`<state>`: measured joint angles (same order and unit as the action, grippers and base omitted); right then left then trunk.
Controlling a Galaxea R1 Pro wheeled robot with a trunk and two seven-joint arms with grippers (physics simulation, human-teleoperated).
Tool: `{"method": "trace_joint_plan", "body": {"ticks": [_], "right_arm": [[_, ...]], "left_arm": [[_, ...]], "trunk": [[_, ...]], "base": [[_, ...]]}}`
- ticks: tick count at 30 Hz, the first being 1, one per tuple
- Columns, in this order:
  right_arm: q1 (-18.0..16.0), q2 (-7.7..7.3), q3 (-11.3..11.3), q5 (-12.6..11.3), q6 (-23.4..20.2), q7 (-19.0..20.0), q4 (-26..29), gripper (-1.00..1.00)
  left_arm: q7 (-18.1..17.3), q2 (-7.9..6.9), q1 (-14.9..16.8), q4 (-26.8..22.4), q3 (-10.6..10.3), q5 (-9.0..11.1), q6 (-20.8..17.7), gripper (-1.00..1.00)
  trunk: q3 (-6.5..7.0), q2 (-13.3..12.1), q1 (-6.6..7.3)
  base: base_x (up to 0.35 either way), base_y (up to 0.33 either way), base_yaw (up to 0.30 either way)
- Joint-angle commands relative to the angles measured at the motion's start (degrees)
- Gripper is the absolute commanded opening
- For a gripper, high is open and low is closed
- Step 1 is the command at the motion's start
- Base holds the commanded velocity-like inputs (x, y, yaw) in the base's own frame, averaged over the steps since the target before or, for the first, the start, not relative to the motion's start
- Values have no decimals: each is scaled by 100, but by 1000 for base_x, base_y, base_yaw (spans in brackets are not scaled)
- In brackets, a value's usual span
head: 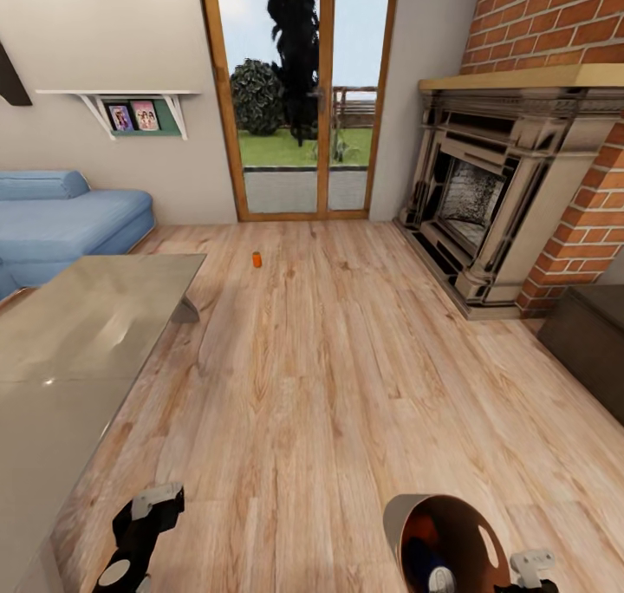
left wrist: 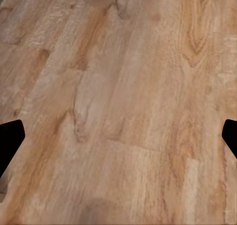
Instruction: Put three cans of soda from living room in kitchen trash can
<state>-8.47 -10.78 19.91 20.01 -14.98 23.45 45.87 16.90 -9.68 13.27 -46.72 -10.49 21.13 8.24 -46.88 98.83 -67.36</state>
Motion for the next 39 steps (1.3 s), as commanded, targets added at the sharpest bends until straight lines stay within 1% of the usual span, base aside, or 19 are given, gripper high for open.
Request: {"method": "trace_joint_plan", "body": {"ticks": [1,2,3,4,6,9,12,14,15,17,22,31,36,37,39], "right_arm": [[-30,-14,-2,-28,-25,54,11,-100],[-67,-24,-4,25,-40,81,14,-100],[-157,-40,-1,157,-61,134,19,-100],[-259,-55,40,287,-62,284,2,-100],[-322,-61,79,358,-26,453,-57,-100],[-354,-59,106,382,90,520,-161,-100],[-361,-43,152,389,163,513,-207,-100],[-367,-35,332,394,194,507,-282,-100],[-369,-37,459,396,208,505,-329,-100],[-370,-36,529,398,215,504,-353,-100],[-369,-37,587,398,222,503,-372,-100],[-371,-61,609,398,223,503,-383,-100],[-374,-57,842,406,226,503,-382,-100],[-374,-52,908,408,278,503,-381,-100],[-373,-46,943,407,411,503,-384,-100]], "left_arm": [[7,0,0,3,2,31,26,100],[12,0,0,6,4,52,44,100],[23,1,0,15,9,82,70,100],[27,1,2,35,11,109,92,100],[-2,1,6,93,4,116,106,100],[-42,1,8,261,-10,115,109,100],[-57,1,8,307,-13,112,100,100],[-103,1,9,326,-14,109,88,100],[-143,1,9,334,-14,106,80,100],[-164,1,9,338,-15,104,76,100],[-196,1,9,340,-18,102,73,100],[-210,-3,9,339,-23,105,66,100],[-213,-7,9,339,-23,109,71,100],[-213,-8,9,339,-27,110,72,100],[-213,-8,9,343,-27,107,72,100]], "trunk": [[1,0,0],[1,0,0],[1,0,0],[1,0,0],[1,0,0],[1,0,0],[1,0,0],[1,0,0],[1,0,0],[1,0,0],[1,0,0],[1,0,0],[1,0,0],[1,0,0],[1,0,0]], "base": [[0,0,0],[0,0,0],[0,0,0],[0,0,0],[0,0,0],[9,0,0],[85,0,0],[213,0,0],[282,0,0],[298,0,0],[316,0,0],[326,0,0],[328,0,0],[328,0,0],[328,0,0]]}}
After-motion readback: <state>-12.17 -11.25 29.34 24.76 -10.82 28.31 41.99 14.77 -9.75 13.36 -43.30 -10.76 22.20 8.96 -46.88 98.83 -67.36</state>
